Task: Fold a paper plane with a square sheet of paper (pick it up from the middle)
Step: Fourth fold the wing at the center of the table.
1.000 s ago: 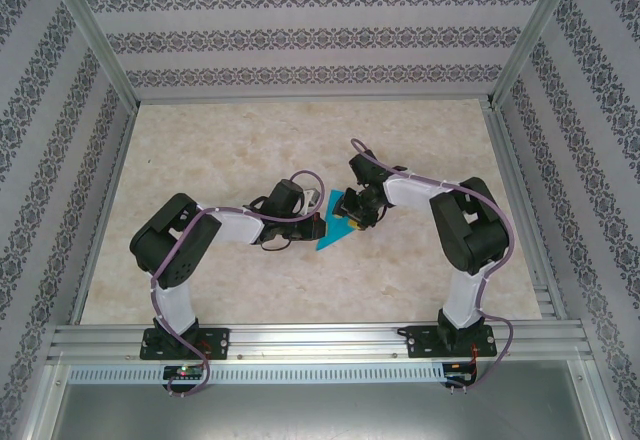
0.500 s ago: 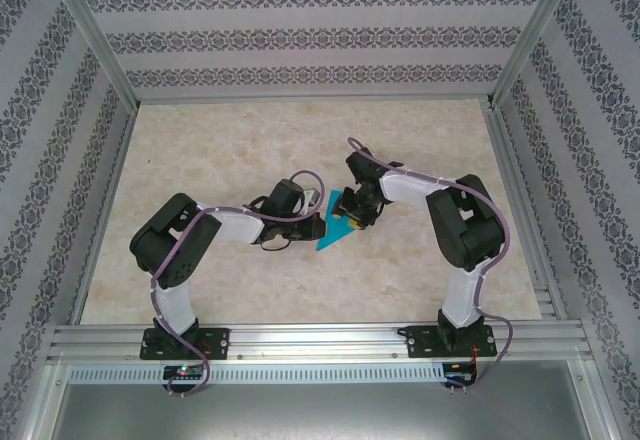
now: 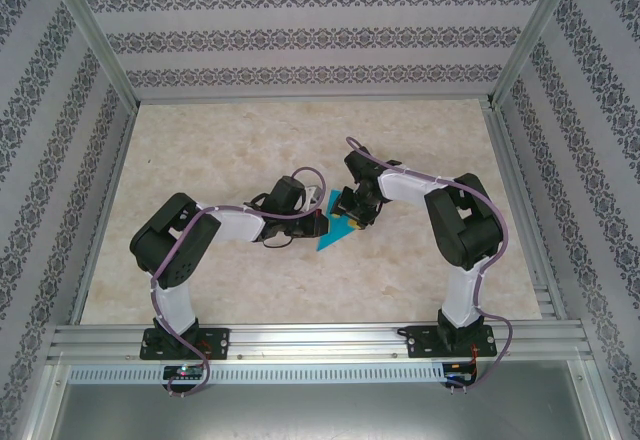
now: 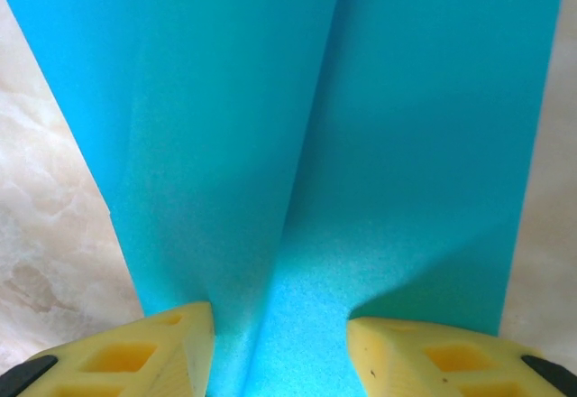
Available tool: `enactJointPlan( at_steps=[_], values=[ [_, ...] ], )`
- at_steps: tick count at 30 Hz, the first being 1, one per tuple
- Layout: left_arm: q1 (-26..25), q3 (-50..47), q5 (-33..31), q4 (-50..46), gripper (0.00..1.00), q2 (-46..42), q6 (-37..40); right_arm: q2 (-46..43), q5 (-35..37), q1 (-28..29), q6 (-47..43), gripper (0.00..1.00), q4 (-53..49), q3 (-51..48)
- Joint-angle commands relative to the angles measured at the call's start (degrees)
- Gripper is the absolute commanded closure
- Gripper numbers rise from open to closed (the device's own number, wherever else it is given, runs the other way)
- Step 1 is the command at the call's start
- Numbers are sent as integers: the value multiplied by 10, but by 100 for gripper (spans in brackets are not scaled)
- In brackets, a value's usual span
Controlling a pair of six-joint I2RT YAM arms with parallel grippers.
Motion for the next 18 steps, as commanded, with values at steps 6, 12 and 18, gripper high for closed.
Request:
enactJointPlan(
  at_steps=[6, 12, 18],
  values=[
    [5, 18, 6, 16, 92, 21, -10, 122, 77, 15, -16, 51, -2, -56],
    [5, 10, -10, 7, 93, 27, -15, 125, 76, 16, -18, 51, -3, -54],
    [5, 6, -20, -3, 94, 29, -18, 131, 76, 18, -20, 51, -3, -53]
  ],
)
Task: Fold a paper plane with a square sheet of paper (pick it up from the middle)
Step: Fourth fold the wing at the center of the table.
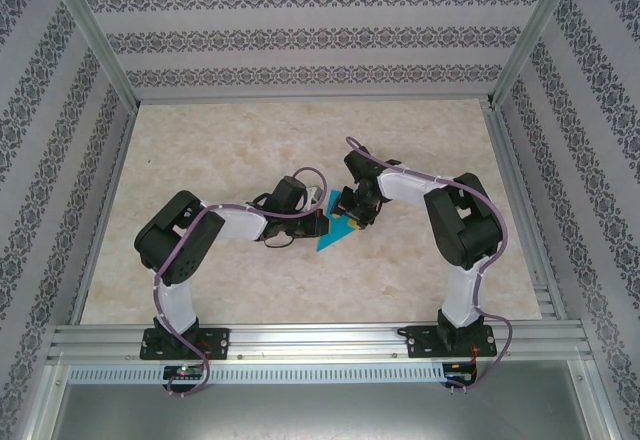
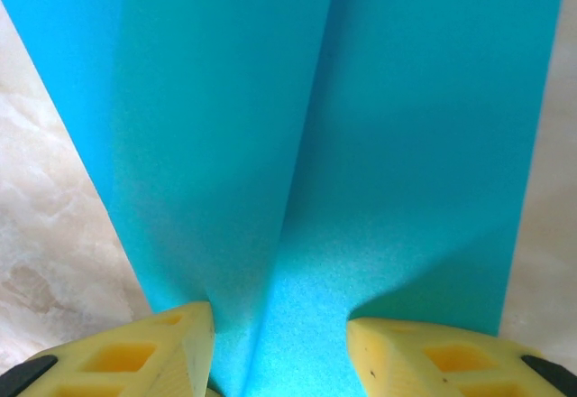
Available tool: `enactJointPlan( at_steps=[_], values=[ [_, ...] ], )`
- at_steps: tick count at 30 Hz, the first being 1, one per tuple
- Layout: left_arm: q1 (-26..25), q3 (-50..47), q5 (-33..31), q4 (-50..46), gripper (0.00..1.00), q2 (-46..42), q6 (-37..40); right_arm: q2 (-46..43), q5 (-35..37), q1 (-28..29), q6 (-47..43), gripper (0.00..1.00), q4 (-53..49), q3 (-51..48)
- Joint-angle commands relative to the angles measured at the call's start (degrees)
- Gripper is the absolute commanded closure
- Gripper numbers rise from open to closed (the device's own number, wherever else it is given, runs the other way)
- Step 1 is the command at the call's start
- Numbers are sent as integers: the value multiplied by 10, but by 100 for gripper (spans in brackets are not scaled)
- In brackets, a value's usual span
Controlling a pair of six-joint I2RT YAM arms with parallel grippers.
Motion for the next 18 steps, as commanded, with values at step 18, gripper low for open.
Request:
enactJointPlan(
  at_steps=[18],
  values=[
    [5, -15, -47, -60, 98, 23, -15, 73, 70, 19, -26, 52, -18, -35]
  ],
)
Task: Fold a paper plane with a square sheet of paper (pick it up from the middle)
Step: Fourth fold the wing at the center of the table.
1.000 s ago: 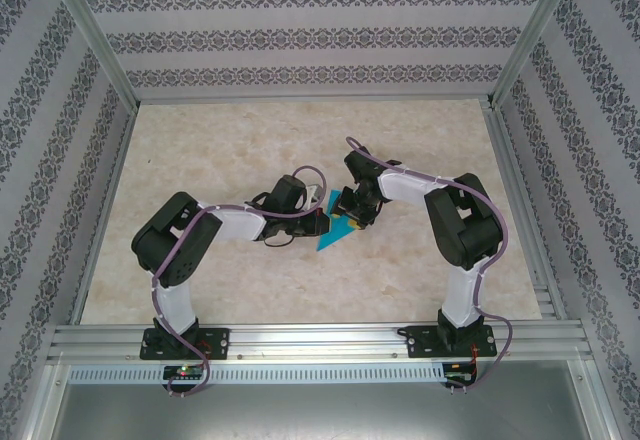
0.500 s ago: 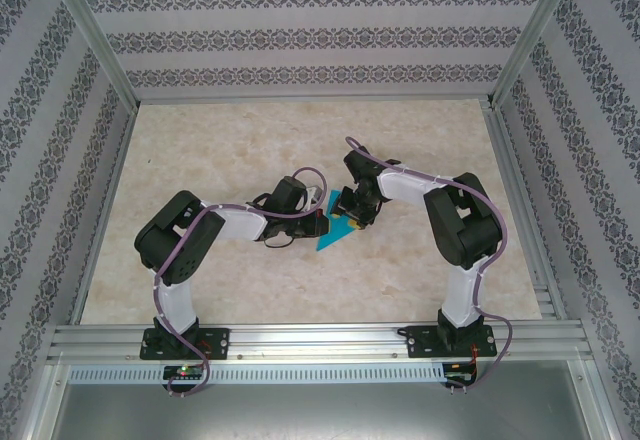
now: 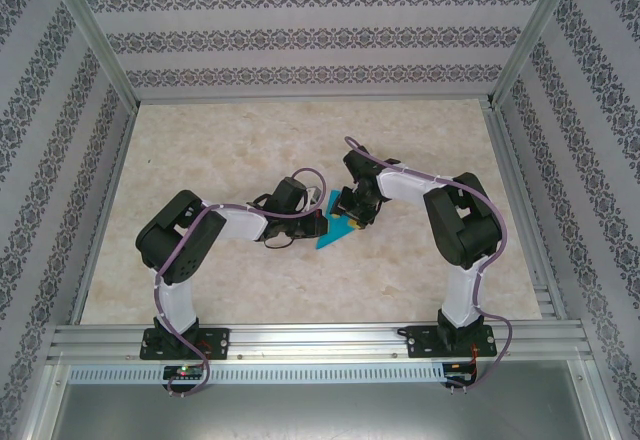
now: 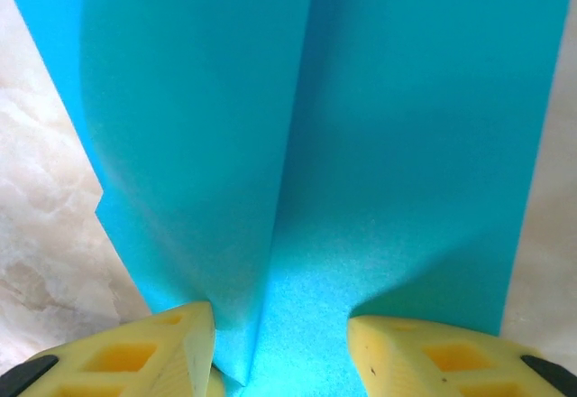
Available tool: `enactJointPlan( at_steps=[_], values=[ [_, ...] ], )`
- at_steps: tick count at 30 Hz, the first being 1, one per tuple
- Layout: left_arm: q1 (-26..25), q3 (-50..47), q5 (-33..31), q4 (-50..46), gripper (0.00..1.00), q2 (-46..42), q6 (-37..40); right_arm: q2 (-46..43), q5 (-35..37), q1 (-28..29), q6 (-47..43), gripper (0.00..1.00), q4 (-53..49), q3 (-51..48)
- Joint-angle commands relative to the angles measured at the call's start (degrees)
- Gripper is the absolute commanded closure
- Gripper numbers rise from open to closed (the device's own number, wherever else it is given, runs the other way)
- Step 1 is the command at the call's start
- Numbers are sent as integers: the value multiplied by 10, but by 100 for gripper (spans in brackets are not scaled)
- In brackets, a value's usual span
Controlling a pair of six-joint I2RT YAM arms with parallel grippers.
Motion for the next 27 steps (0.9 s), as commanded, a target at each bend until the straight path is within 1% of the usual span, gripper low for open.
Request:
enactJointPlan(
  at_steps=[1, 7, 11, 12, 15, 18, 20, 22, 27],
  values=[
    [5, -14, -30, -60, 98, 18, -2, 59, 63, 14, -20, 52, -9, -38],
    [5, -14, -42, -91, 100, 26, -2, -53, 44, -3, -43, 52, -11, 3],
    [5, -14, -47, -98, 100, 27, -3, -118, 33, -21, -60, 53, 14, -8],
    [5, -15, -48, -100, 100, 27, -2, -131, 29, -26, -66, 56, 24, -19],
    [5, -12, -50, -105, 100, 27, -4, -151, -7, -32, -85, 68, 83, -60],
    [5, -10, -49, -107, 100, 27, -5, -143, -50, -28, -102, 81, 133, -85],
    [5, -9, -49, -111, 100, 26, -4, -134, -64, -18, -112, 88, 151, -89],
    [5, -6, -50, -117, 100, 26, -3, -123, -67, -3, -120, 92, 165, -91],
    [5, -3, -52, -128, 100, 26, -2, -78, -61, 10, -119, 98, 175, -88]
  ],
)
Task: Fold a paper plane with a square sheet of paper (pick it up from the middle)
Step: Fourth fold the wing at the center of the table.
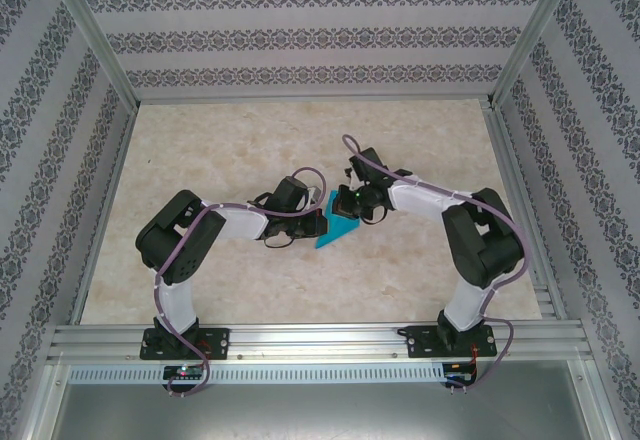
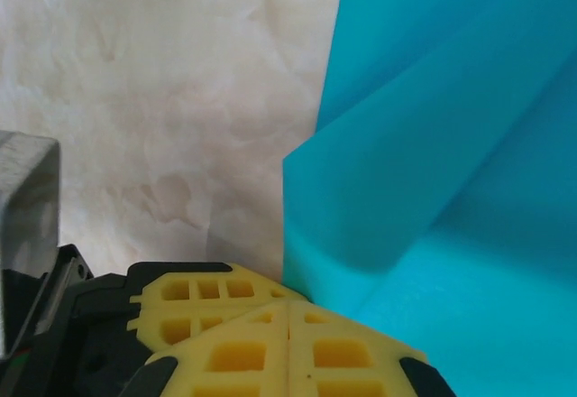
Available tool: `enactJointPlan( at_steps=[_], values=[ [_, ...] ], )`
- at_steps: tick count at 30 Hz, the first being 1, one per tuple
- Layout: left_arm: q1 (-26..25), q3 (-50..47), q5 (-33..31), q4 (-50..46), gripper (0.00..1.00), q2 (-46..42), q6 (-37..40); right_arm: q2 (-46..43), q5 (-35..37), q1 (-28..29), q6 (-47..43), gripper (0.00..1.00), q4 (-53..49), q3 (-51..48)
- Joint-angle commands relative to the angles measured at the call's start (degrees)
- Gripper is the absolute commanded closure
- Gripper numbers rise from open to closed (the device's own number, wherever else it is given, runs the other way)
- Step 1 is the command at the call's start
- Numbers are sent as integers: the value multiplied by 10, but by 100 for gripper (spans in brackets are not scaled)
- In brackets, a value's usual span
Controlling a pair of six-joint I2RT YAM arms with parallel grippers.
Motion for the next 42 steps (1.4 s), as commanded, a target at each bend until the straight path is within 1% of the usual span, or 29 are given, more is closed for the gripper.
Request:
enactJointPlan(
  at_steps=[1, 6, 9, 16, 22, 26, 31, 35, 42],
  values=[
    [5, -13, -47, -103, 100, 26, -1, 26, -7, 3, -9, 98, 37, -6],
    [5, -10, -49, -109, 100, 29, -5, 43, -13, 2, -16, 99, 45, -12],
    [5, -10, -49, -111, 100, 29, -9, 52, -7, -4, -34, 99, 45, -15],
    [4, -16, -46, -132, 100, 35, -10, 77, 10, -49, -108, 99, 44, -10],
    [5, -23, -43, -137, 100, 37, -9, 53, 7, -87, -115, 99, 53, 8],
    [5, -17, -42, -139, 100, 37, -6, 17, -17, -76, -107, 98, 65, 4],
    [5, -11, -42, -141, 100, 37, 2, -8, -23, -36, -69, 99, 94, -32],
    [5, -9, -40, -139, 100, 37, 4, 9, -16, -15, -40, 99, 108, -44],
    [5, -9, -37, -134, 100, 36, 1, 33, -26, 6, -9, 100, 118, -47]
  ],
)
